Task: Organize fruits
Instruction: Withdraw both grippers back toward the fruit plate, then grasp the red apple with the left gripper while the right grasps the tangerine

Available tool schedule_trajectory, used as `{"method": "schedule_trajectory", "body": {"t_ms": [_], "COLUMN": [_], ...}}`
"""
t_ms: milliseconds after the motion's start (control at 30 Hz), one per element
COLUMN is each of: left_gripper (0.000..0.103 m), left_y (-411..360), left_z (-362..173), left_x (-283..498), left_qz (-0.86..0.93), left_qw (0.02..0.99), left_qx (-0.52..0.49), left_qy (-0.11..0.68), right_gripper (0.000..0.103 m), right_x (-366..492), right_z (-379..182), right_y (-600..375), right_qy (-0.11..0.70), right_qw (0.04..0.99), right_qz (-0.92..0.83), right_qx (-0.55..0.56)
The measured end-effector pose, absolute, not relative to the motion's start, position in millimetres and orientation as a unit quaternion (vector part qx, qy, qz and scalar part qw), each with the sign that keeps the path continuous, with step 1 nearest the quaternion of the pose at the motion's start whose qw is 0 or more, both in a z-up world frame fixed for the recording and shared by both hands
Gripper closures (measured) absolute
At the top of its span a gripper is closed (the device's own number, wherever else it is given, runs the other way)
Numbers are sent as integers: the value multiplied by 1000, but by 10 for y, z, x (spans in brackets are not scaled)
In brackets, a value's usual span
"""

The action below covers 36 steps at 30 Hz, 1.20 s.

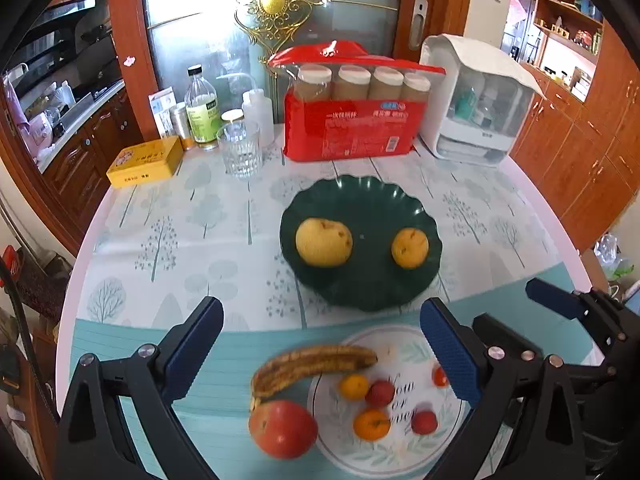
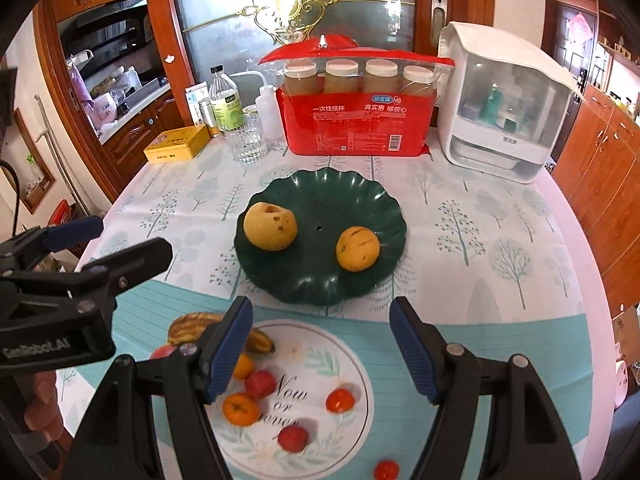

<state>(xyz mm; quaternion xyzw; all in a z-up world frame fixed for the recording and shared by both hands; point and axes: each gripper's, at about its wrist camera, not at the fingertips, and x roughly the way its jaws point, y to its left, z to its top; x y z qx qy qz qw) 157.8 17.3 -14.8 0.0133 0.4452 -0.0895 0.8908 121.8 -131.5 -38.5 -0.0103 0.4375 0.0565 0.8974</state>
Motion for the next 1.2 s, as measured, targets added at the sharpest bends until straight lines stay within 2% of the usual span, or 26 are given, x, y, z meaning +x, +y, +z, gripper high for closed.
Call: {"method": "schedule_trajectory", "body": {"t_ms": [667,1200], "left_gripper": [4,6], "left_y": [572,782], "left_z": [-748,-1401], "left_x": [939,967], "left_qz": [-82,-63], "left_qw": [871,840], "left_qx": [19,-3], "left_qy": [485,538], "right_gripper": [32,32], "right_x": [536,525], "right_z": [-830,-1434], "right_y": [-1259,-820], "right_qy": [471,500], "right_qw": [881,860], "right_qz": [49,99], "right_qx": [17,-18]}}
